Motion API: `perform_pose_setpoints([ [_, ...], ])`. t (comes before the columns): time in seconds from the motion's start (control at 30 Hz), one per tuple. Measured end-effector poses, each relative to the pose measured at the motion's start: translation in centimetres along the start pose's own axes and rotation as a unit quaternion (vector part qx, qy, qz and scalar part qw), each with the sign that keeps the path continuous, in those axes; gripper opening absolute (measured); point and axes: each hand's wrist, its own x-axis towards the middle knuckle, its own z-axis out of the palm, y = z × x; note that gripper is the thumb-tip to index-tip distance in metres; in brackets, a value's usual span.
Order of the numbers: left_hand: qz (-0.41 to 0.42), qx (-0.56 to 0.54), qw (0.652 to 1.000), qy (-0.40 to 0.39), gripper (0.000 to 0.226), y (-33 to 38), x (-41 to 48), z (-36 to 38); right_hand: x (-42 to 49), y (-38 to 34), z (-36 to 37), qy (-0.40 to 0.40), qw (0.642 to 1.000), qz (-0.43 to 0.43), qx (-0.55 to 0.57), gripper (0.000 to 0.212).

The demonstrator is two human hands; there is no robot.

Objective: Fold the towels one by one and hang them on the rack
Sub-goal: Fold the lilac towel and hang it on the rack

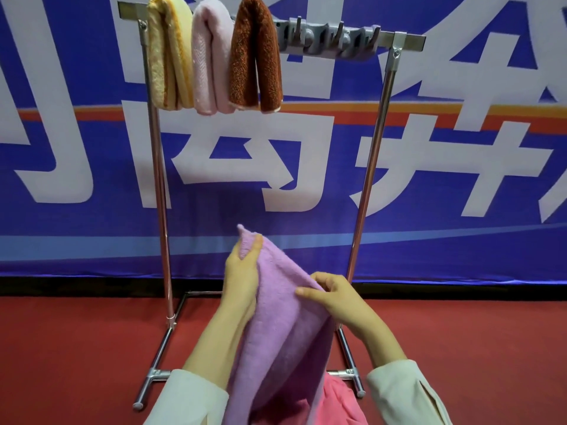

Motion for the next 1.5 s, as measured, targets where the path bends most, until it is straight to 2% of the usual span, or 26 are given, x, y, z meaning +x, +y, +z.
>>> perform_pose_setpoints([
  [0.13, 0.013, -0.019, 0.998, 0.05, 0.026, -0.2, 1.0, -1.5, -0.2, 0.7, -0.8, 0.003, 1.0, 0.009, -0.007, 0.011],
  [0.3, -0.037, -0.068, 0.995, 0.069, 0.029, -0.6, 1.3, -1.7, -0.7, -0.5, -1.3, 0.041, 0.99, -0.003, 0.138, 0.012],
  [0.37, -0.081, -0.057, 0.995, 0.022, 0.033, -0.3, 0.5, -1.1, -0.8, -1.4, -1.2, 0.058, 0.978, -0.01, 0.198, 0.011],
  [0.47, -0.138, -0.045, 0.981, -0.128, 0.059, -0.2, -0.6, -0.3, -0.9, -2.5, -0.7, 0.064, 0.975, -0.029, 0.211, 0.015],
  [0.53, -0.124, -0.006, 0.957, -0.263, 0.049, -0.4, -1.4, 0.2, -0.9, -3.1, -0.2, 0.051, 0.981, -0.047, 0.182, 0.015],
  [0.57, -0.11, 0.028, 0.948, -0.299, 0.037, -0.5, -1.7, 0.5, -0.9, -3.2, 0.0, 0.047, 0.981, -0.051, 0.183, 0.015],
  [0.6, -0.096, 0.065, 0.947, -0.301, 0.027, -0.6, -2.0, 0.7, -0.8, -3.2, 0.2, 0.048, 0.979, -0.053, 0.192, 0.014],
  [0.7, -0.053, 0.126, 0.968, -0.21, 0.022, -0.7, -1.8, 0.8, -0.8, -3.1, 0.0, 0.063, 0.977, -0.066, 0.194, 0.015],
  [0.8, -0.043, 0.094, 0.978, -0.179, 0.022, -0.3, -1.6, 0.6, -0.8, -2.7, -0.4, 0.071, 0.976, -0.06, 0.196, 0.013],
  [0.97, -0.02, 0.022, 0.988, -0.149, 0.006, 0.4, -2.2, 1.3, -0.7, -2.3, -0.4, -0.006, 0.984, -0.018, 0.176, 0.028],
  [1.03, -0.011, -0.008, 0.993, -0.119, 0.008, 0.4, -2.1, 1.7, -0.4, -1.8, -0.2, -0.001, 0.995, -0.01, 0.101, 0.025],
  [1.1, 0.003, -0.045, 0.996, -0.071, 0.008, 0.6, -1.9, 1.8, -0.1, -1.1, 0.0, 0.008, 1.0, -0.006, -0.004, 0.012],
  [1.23, 0.007, -0.09, 0.996, -0.005, 0.006, 0.9, -1.4, 1.5, 0.3, -0.6, -0.1, 0.018, 0.995, 0.028, -0.098, 0.027],
  [1.33, 0.009, -0.109, 0.993, 0.039, 0.013, 1.3, -1.0, 1.1, 0.8, 0.2, -0.3, 0.032, 0.975, 0.033, -0.218, 0.032],
  [1.4, 0.009, -0.135, 0.989, 0.061, 0.014, 1.5, -0.6, 0.8, 0.8, 0.6, -0.1, 0.048, 0.977, 0.034, -0.205, 0.03],
  [1.5, -0.019, -0.142, 0.987, 0.078, 0.021, 1.4, -0.2, 0.5, 0.1, -0.4, 0.1, 0.085, 0.996, -0.002, -0.041, 0.024],
])
